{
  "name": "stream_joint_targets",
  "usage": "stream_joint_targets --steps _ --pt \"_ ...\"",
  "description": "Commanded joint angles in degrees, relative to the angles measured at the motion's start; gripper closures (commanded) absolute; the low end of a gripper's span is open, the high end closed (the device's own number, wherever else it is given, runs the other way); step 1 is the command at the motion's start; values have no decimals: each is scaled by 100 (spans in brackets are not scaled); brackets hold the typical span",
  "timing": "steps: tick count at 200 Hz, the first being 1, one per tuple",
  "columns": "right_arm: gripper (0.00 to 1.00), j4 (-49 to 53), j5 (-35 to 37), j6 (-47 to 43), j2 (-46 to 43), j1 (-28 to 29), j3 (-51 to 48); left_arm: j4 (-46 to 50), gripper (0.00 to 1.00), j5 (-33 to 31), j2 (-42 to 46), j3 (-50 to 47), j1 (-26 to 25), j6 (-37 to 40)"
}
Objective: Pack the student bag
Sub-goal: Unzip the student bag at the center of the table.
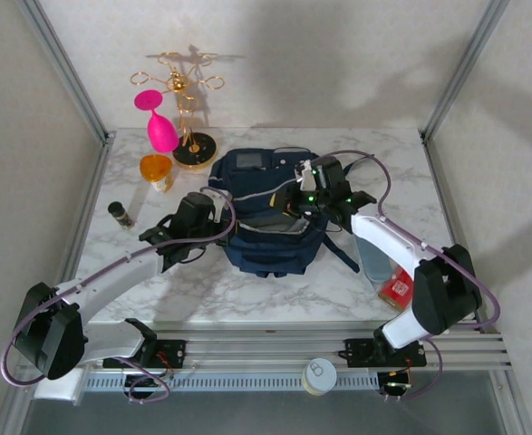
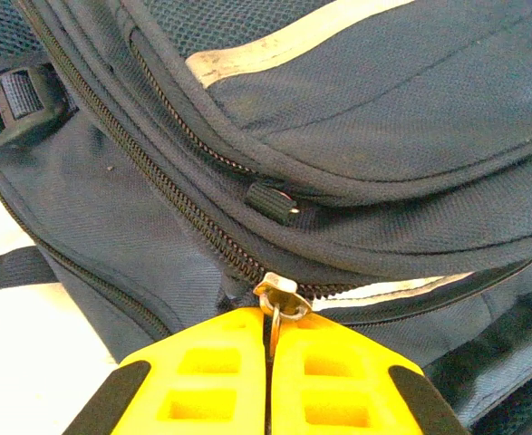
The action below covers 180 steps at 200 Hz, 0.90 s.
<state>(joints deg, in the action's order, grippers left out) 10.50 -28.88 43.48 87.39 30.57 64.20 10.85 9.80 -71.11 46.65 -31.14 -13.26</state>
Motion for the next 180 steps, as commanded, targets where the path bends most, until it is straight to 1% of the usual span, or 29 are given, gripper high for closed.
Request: stream_joint_targets --steps 1,14,23,27,37,47,62,84,91,108,119,124,134,148,180 --pt "100 635 144 -740 15 -374 382 1118 100 -1822 -61 230 556 515" --pt "100 857 235 -875 104 -375 564 1227 100 -1671 -96 309 543 576" --pt "100 731 119 -853 111 -371 548 1109 100 -1312 -42 278 530 558" --pt "100 655 30 -810 111 -376 510 1012 96 -1111 -15 224 530 552" --pt "100 528 -123 -727 131 -376 464 747 83 -654 26 75 530 496" --pt "100 490 -151 -716 146 -376 439 599 77 -419 4 -18 530 419" --pt "100 390 -164 -677 116 -376 372 657 72 -449 -122 -5 530 333" --pt "100 425 -207 -727 134 -385 416 1081 67 -606 -263 221 506 342" --pt "100 451 -204 -749 133 -382 426 1128 64 -609 -212 248 467 341" --pt "100 418 -218 -747 120 -377 404 956 55 -420 45 117 322 329" --pt "100 460 -202 -792 129 -402 439 784 47 -510 195 10 230 283" --pt "100 486 -205 -803 129 -408 440 684 46 -560 247 -34 192 271" --pt "100 469 -220 -816 104 -441 442 513 44 -569 277 -102 148 312" --pt "100 453 -222 -821 94 -478 443 456 44 -806 202 -23 121 302" --pt "100 341 -400 -803 120 -522 402 -10 43 -828 -47 -62 73 550"
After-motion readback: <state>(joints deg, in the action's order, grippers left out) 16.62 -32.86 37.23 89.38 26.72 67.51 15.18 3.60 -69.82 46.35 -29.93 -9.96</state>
